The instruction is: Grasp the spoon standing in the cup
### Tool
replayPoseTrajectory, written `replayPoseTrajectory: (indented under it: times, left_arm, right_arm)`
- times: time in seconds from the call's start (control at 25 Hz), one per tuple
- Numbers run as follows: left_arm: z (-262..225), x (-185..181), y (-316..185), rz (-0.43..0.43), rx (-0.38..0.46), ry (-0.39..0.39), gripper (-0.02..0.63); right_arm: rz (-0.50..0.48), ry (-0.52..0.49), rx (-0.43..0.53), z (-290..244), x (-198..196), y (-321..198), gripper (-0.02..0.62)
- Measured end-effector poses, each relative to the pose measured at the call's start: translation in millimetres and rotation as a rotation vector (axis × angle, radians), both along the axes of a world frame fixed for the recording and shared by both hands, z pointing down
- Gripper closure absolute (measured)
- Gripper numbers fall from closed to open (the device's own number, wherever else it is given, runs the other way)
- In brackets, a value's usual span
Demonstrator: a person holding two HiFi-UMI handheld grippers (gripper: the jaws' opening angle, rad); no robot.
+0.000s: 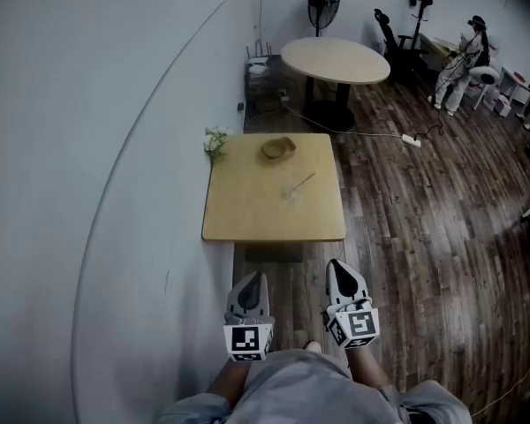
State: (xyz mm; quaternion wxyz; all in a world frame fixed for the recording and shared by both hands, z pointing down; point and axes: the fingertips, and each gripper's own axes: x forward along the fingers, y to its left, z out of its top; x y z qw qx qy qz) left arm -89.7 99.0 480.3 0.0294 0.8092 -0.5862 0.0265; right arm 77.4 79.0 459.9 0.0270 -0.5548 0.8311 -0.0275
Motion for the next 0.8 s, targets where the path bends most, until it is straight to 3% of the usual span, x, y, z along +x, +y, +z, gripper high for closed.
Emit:
replayPoseTrajectory:
  times: [0.4,0.64,0.8]
  left_arm:
    - [-2,9,-4,0.002,0.001,0.001,0.604]
    - [1,20,-3,-0.003,-0.008,-0.012,0.604]
    - [-2,37,0,-0.004,-0.002,-0.014,0.604]
  right_arm:
    - [-0.011,0.000,-0.006,2,5,-3,0.598]
    - [-0.091,0.072,0.043,0,-3,4,0.597]
    - [-0.101,0.062,0.040,2,8,7,0.597]
